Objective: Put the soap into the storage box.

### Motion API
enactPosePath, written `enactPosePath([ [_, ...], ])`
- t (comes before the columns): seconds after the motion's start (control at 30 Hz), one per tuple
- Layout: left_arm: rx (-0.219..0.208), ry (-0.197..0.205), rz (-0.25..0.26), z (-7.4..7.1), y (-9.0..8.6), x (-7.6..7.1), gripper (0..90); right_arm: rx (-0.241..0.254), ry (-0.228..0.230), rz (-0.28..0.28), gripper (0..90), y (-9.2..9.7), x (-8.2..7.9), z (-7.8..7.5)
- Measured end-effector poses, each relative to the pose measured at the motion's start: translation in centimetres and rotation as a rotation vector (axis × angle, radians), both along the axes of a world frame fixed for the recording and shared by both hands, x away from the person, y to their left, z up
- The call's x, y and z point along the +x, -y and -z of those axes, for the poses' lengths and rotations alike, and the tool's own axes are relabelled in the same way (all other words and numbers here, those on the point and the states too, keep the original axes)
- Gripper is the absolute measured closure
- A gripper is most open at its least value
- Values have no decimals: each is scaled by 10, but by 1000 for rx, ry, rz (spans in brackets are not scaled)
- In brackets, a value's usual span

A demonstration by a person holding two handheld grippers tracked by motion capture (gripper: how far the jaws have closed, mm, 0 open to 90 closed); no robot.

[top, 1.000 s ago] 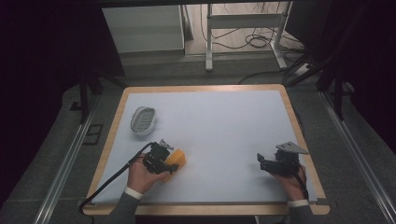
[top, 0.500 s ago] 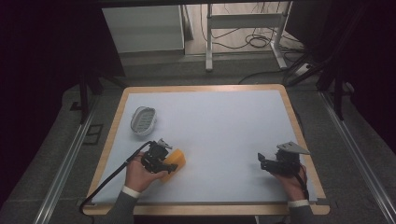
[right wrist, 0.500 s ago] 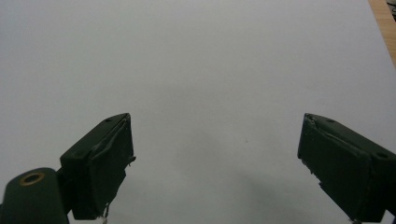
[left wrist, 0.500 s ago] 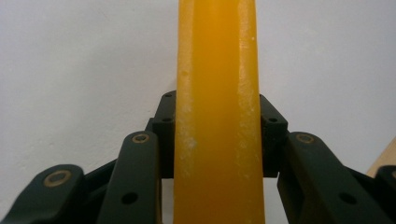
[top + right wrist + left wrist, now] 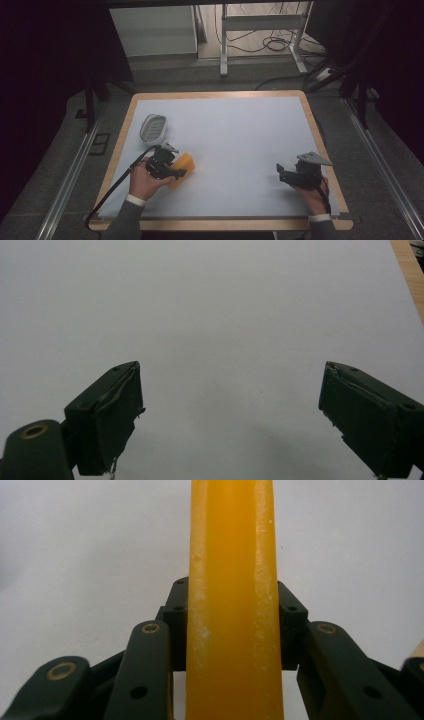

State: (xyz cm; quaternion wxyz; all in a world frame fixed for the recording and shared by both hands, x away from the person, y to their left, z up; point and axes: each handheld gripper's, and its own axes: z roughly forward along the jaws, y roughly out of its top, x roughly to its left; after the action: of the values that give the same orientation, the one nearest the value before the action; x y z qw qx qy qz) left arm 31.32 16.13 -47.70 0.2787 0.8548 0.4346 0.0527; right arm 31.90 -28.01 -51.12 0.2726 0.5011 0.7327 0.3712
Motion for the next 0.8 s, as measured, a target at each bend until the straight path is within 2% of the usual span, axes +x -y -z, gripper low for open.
enactPosePath([
  [0.5, -9, 12, -16, -8, -5, 4, 609, 5, 4, 3, 103, 1, 0, -1],
  [0.8, -13, 7, -18, -9, -10, 11, 609, 5, 6, 4, 104, 2, -1, -1],
])
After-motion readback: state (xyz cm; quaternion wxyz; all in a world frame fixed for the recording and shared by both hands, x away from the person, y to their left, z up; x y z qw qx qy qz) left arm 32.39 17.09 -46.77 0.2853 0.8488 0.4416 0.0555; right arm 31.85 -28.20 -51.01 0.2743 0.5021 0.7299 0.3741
